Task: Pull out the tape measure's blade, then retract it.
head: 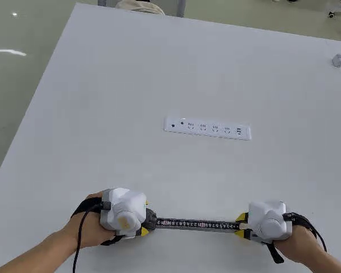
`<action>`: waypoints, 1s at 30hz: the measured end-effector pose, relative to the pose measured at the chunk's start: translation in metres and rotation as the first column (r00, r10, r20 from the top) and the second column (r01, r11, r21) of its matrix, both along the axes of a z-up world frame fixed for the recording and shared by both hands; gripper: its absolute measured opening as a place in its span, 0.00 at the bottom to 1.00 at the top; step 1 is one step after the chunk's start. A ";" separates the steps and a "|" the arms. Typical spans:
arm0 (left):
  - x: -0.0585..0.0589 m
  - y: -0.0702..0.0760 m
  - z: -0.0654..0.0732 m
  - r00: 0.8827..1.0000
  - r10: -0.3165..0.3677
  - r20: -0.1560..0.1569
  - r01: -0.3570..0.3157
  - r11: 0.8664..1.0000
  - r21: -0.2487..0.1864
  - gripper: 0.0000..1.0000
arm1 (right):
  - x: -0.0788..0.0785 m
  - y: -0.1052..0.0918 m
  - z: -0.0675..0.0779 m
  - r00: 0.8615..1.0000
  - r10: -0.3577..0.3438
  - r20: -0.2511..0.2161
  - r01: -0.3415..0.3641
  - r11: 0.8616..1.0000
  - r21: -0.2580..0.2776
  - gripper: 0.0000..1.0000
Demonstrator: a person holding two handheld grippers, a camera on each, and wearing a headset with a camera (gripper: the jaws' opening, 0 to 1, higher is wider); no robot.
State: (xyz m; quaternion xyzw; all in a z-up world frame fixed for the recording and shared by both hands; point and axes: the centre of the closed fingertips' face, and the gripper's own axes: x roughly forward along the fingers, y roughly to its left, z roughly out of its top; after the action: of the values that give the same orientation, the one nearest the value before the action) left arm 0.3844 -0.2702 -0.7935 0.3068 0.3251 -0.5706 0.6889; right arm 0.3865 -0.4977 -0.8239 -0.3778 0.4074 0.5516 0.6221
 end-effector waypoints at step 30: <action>0.012 0.006 0.009 0.968 0.248 -0.046 -0.251 0.966 -0.066 0.52 | 0.004 0.000 0.007 0.983 -0.186 0.008 0.185 0.981 0.054 0.26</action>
State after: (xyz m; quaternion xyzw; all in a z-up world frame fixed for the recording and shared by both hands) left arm 0.3964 -0.2641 -0.7843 0.2279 0.3535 -0.4962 0.7595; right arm 0.3901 -0.4973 -0.8174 -0.3251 0.4218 0.4993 0.6834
